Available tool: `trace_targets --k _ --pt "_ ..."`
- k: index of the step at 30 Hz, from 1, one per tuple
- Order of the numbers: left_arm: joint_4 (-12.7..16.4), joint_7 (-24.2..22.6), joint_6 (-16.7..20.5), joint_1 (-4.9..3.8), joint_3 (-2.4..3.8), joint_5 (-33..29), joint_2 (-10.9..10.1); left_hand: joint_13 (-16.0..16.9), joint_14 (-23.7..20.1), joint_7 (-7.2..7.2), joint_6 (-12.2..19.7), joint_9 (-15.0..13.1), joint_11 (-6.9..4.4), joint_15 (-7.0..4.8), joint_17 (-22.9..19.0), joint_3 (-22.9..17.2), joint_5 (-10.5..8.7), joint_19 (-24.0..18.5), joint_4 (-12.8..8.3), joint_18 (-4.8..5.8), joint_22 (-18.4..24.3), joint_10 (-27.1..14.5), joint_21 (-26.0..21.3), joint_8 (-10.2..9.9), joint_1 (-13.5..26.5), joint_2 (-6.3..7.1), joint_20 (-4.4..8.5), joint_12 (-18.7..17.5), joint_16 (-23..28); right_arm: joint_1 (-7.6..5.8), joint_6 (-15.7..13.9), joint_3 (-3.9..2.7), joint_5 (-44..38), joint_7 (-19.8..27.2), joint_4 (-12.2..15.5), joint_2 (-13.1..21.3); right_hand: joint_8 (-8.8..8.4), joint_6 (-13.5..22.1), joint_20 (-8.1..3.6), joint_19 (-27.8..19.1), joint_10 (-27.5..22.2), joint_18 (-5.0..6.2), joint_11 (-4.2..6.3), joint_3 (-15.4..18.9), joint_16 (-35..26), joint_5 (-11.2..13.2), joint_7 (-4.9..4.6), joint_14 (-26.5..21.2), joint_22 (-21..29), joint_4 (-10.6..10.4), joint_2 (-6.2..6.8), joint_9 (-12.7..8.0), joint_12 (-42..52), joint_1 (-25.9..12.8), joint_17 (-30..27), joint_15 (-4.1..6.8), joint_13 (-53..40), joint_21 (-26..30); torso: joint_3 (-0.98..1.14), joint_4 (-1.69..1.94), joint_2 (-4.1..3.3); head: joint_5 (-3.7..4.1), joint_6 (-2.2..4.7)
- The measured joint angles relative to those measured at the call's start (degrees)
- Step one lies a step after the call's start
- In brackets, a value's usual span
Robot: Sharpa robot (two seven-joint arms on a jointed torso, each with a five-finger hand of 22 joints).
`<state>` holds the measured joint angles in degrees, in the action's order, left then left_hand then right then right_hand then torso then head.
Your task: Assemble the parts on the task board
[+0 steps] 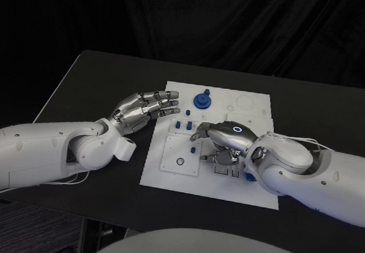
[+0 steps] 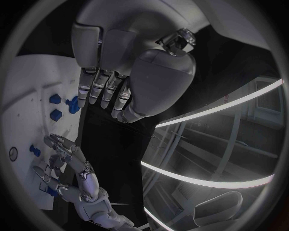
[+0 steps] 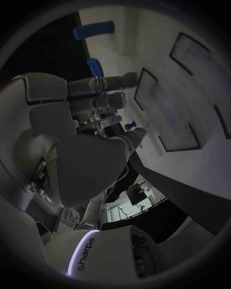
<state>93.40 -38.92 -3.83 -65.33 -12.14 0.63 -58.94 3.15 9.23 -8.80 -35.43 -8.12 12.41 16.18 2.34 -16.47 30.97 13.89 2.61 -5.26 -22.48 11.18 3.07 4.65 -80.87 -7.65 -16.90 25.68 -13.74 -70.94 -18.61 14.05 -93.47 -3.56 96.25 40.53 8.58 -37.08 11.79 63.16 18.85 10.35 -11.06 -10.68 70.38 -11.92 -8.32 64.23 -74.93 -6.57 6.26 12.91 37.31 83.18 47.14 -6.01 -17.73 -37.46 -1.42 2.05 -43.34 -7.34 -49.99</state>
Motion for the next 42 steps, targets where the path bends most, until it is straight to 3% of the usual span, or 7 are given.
trace_targets --k 5,8,16,17,21,32,42 --pt "0.19 0.0 0.01 0.01 -0.01 0.0 -0.37 0.0 0.0 -0.21 -0.21 0.0 0.19 0.0 0.0 0.0 0.0 0.0 0.0 0.0 0.0 0.19 0.0 0.0 0.0 0.0 0.0 0.0 -0.23 -3.1 -0.48 -0.02 1.24 0.1 2.4 3.31 0.51 -3.38 -0.17 2.44 3.89 -0.01 0.31 -0.39 1.94 -4.03 0.01 1.88 0.0 0.23 -0.69 -0.26 1.95 1.13 1.17 0.11 1.62 -3.0 0.0 -0.03 0.02 -0.16 0.0" --pt "0.33 0.0 0.04 0.02 -0.01 0.0 -0.57 0.06 0.0 -0.21 -0.21 -0.08 0.19 0.0 0.0 0.0 0.0 0.0 0.0 0.01 -0.02 0.19 0.0 0.0 0.0 0.0 0.01 0.22 -0.23 -5.67 -0.5 -0.08 1.89 -0.09 4.18 6.39 0.51 -5.13 -0.53 5.19 7.76 -1.0 0.9 0.57 3.56 -3.2 1.77 4.67 0.0 -0.74 -0.99 -0.7 2.45 -0.46 3.27 0.54 3.32 -6.76 0.01 -0.03 0.02 -0.14 0.0" --pt "0.54 0.0 0.17 0.03 0.01 -0.01 -0.75 0.06 0.0 -0.41 -0.41 -0.08 0.19 0.0 0.05 -0.16 0.0 0.0 -0.16 0.0 -0.06 0.19 0.0 0.0 0.23 0.23 0.01 0.22 -0.23 -8.53 0.06 0.09 2.19 -1.84 6.5 12.95 -0.61 -6.77 -1.03 7.91 10.14 -1.03 1.34 2.21 4.87 0.46 2.73 7.3 0.01 -4.12 0.01 -2.5 -3.23 -3.05 4.91 0.95 9.72 -9.8 -0.02 0.01 0.02 -0.13 0.0" --pt "0.55 0.0 0.17 0.03 0.01 -0.03 -0.75 0.06 0.0 -0.41 -0.41 -0.07 0.19 0.0 0.05 -0.16 0.0 -0.01 -0.16 0.0 -0.06 0.19 0.0 0.0 0.23 0.23 0.01 0.22 -0.23 -8.62 0.21 0.12 2.13 -2.13 6.49 13.39 -0.87 -6.78 -1.03 7.91 10.27 -1.95 1.21 2.32 4.87 0.87 2.73 7.3 0.01 -4.7 0.11 -2.71 -3.7 -3.14 4.9 0.95 10.28 -9.8 -0.03 0.03 0.01 -0.06 0.0" --pt "0.45 0.0 0.18 0.03 0.0 -0.24 -0.71 0.06 0.0 -0.29 -0.52 -0.07 0.19 0.0 0.05 -0.16 0.0 -0.01 -0.16 0.0 -0.06 0.19 0.0 0.0 0.23 0.23 0.01 0.22 -0.23 -8.65 0.71 0.16 1.86 -3.08 6.07 14.38 -1.61 -6.73 -1.03 7.91 11.0 -1.9 1.13 2.46 4.87 1.31 2.78 7.29 0.01 -6.11 1.08 -3.31 -4.55 -2.57 4.59 0.95 11.58 -9.8 -0.07 0.05 0.0 0.24 0.0" --pt "0.25 -0.01 0.18 0.04 -0.01 -0.93 -0.39 0.06 0.0 0.75 0.52 0.25 0.19 0.0 0.04 -0.64 0.0 0.21 -0.33 0.0 -0.05 0.19 0.0 0.0 0.53 0.53 0.23 0.21 -0.44 -6.73 1.76 0.18 1.54 -4.24 3.88 14.09 -1.72 -7.44 -1.34 9.02 16.42 -1.89 1.86 2.37 4.87 1.98 2.07 8.07 0.01 -7.12 0.52 -4.04 -4.21 -2.03 4.84 1.41 12.66 -10.07 -0.07 0.06 -0.03 0.63 0.0" --pt "0.07 -0.01 0.17 0.07 0.0 -1.18 -0.29 0.06 0.0 0.74 0.52 0.25 0.19 0.0 0.03 -0.64 0.0 0.2 -0.33 0.0 0.04 0.19 0.0 0.0 0.53 0.53 0.22 0.21 -0.44 -5.29 1.69 0.19 1.45 -3.74 0.4 11.98 -1.94 -9.0 -2.18 11.08 20.22 -1.89 2.57 0.43 5.53 -4.72 1.12 9.85 0.01 -3.73 -1.31 -4.6 -4.21 1.44 6.27 2.28 13.53 -12.94 0.05 0.05 -0.01 0.76 0.0"
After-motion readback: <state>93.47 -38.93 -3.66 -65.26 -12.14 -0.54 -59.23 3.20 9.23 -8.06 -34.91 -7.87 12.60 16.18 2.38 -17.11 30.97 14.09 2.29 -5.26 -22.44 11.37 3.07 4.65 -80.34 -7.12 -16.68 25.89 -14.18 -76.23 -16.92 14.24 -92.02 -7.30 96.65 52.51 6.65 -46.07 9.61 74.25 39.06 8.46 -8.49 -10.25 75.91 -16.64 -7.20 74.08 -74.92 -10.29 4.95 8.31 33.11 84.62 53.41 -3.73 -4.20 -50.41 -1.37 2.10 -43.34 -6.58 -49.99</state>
